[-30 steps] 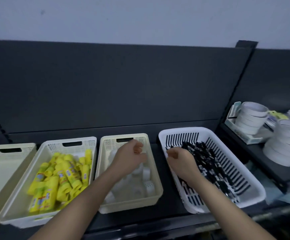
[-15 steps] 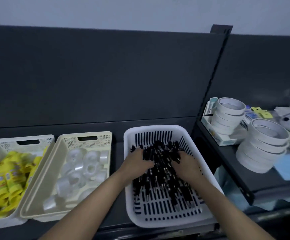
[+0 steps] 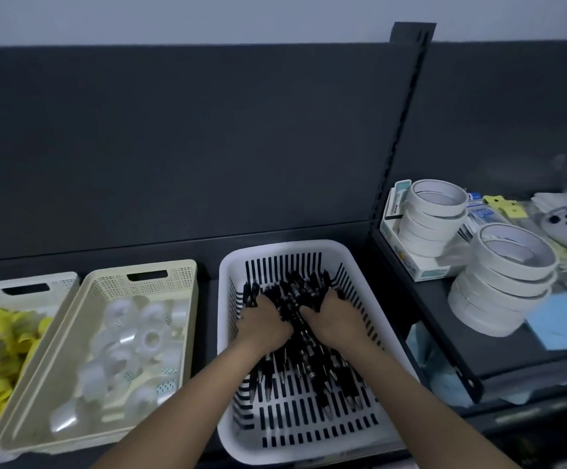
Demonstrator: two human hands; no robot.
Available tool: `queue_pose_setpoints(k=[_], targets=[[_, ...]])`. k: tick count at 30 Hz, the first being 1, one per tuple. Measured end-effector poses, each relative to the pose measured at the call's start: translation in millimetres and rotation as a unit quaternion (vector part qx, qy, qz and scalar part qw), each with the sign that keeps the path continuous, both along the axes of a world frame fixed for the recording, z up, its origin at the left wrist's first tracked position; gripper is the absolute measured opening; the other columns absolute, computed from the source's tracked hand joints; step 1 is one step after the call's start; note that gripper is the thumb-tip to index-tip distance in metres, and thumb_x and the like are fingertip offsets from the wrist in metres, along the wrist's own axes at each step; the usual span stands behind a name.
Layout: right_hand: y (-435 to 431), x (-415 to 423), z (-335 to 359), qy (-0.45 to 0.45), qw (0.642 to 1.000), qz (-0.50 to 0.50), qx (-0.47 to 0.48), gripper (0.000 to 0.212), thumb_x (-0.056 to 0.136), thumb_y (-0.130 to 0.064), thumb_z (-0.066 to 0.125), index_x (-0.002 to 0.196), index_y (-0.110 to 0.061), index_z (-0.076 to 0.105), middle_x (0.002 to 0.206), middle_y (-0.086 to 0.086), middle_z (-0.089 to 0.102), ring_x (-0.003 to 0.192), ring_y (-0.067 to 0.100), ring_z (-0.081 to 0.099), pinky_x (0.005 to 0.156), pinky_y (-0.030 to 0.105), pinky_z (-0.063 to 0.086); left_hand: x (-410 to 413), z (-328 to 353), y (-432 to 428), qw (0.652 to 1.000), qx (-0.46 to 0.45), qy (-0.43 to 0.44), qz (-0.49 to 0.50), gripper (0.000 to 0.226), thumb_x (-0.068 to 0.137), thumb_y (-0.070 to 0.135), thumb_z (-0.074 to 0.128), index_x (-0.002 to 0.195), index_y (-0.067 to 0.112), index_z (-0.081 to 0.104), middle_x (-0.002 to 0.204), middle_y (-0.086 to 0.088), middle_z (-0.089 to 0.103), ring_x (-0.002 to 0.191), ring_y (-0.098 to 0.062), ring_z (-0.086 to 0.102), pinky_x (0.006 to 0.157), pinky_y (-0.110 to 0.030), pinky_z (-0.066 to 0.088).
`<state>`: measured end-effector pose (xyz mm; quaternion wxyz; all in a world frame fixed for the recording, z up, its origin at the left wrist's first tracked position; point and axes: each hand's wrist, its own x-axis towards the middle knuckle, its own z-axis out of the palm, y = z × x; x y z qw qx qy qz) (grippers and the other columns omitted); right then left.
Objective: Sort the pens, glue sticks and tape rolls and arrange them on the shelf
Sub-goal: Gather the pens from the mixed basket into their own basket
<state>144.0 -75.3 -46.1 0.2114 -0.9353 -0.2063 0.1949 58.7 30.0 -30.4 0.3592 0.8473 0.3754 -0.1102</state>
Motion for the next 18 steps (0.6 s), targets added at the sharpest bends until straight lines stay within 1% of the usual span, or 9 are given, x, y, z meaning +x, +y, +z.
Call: queue_pose_setpoints(k=[2,5,7,9,11,13,15,16,18], targets=[[0.8,-0.1,-2.9,-0.031,0.999,-0.002,-0.035,0.070,0.092,-0.050,0.050,0.139,-0.003,0.028,0.134,0.020,0.049,0.118,0.031,0.051,0.098,0.040,0.045,3.1,-1.0,2.9,0.999,0.036,0.017,-0.013,0.063,0.088,0.025,0.058,0.137,0.004,0.024,0.133,-0.023,0.045,0.121,-0.038,0.047,0.098,-0.047,0.046],[1.0,2.4,-3.3,-0.059,0.996,0.004,-0.071,0.062,0.092,-0.047,0.050,0.133,-0.003,0.035,0.126,0.018,0.055,0.111,0.029,0.056,0.095,0.040,0.047,4.9,-2.6,8.4,0.997,0.065,0.032,-0.042,0.070,0.088,0.021,0.059,0.142,0.002,0.017,0.131,-0.024,0.049,0.120,-0.039,0.050,0.097,-0.047,0.047],[2.4,5.3,0.5,-0.041,0.997,0.006,-0.065,0.055,0.091,-0.046,0.053,0.125,-0.005,0.041,0.118,0.013,0.060,0.103,0.026,0.060,0.088,0.037,0.051,6.8,-4.5,7.5,0.994,0.076,0.049,-0.054,0.078,0.088,0.025,0.059,0.145,0.003,0.010,0.135,-0.025,0.046,0.123,-0.039,0.047,0.099,-0.047,0.045],[3.4,7.1,3.7,-0.006,0.999,-0.002,-0.046,0.052,0.089,-0.045,0.056,0.122,-0.006,0.046,0.112,0.011,0.063,0.097,0.024,0.062,0.082,0.034,0.054,11.2,-5.7,3.2,0.994,0.078,0.063,-0.048,0.089,0.089,0.029,0.059,0.150,0.007,-0.002,0.142,-0.027,0.036,0.129,-0.041,0.041,0.103,-0.047,0.042],[3.3,6.5,2.6,0.021,1.000,-0.005,-0.023,0.051,0.089,-0.043,0.057,0.122,-0.005,0.048,0.111,0.010,0.064,0.097,0.023,0.062,0.082,0.033,0.054,15.8,-7.2,0.4,0.995,0.072,0.065,-0.037,0.097,0.089,0.030,0.060,0.151,0.010,-0.012,0.146,-0.029,0.029,0.131,-0.042,0.037,0.104,-0.047,0.041],[1.3,4.5,0.5,0.031,0.999,-0.015,-0.002,0.051,0.089,-0.041,0.057,0.124,-0.005,0.047,0.114,0.010,0.062,0.100,0.022,0.061,0.083,0.031,0.053,17.6,-7.3,3.3,0.995,0.078,0.065,-0.025,0.104,0.086,0.033,0.064,0.150,0.012,-0.016,0.146,-0.027,0.030,0.131,-0.041,0.037,0.105,-0.047,0.040],[-1.5,3.6,-1.7,0.039,0.998,-0.031,0.033,0.052,0.087,-0.040,0.061,0.124,-0.007,0.046,0.117,0.009,0.062,0.102,0.022,0.060,0.085,0.031,0.052,17.0,-8.1,8.8,0.995,0.081,0.054,-0.013,0.107,0.081,0.035,0.068,0.150,0.010,-0.010,0.140,-0.021,0.041,0.127,-0.038,0.043,0.102,-0.045,0.043],[-2.8,3.6,-2.0,0.045,0.997,-0.040,0.057,0.052,0.085,-0.038,0.065,0.123,-0.008,0.047,0.116,0.008,0.062,0.101,0.021,0.061,0.085,0.031,0.053,16.3,-8.8,10.7,0.997,0.073,0.037,-0.003,0.102,0.079,0.034,0.069,0.149,0.008,-0.001,0.132,-0.018,0.049,0.121,-0.036,0.049,0.097,-0.043,0.047],[-4.3,2.9,-1.2,0.053,0.992,-0.059,0.095,0.055,0.080,-0.033,0.071,0.122,-0.007,0.047,0.115,0.008,0.063,0.101,0.021,0.061,0.086,0.032,0.053,15.1,-10.2,12.3,0.999,0.046,-0.004,0.022,0.080,0.077,0.027,0.069,0.138,0.006,0.022,0.112,-0.011,0.059,0.104,-0.028,0.059,0.085,-0.037,0.052]])
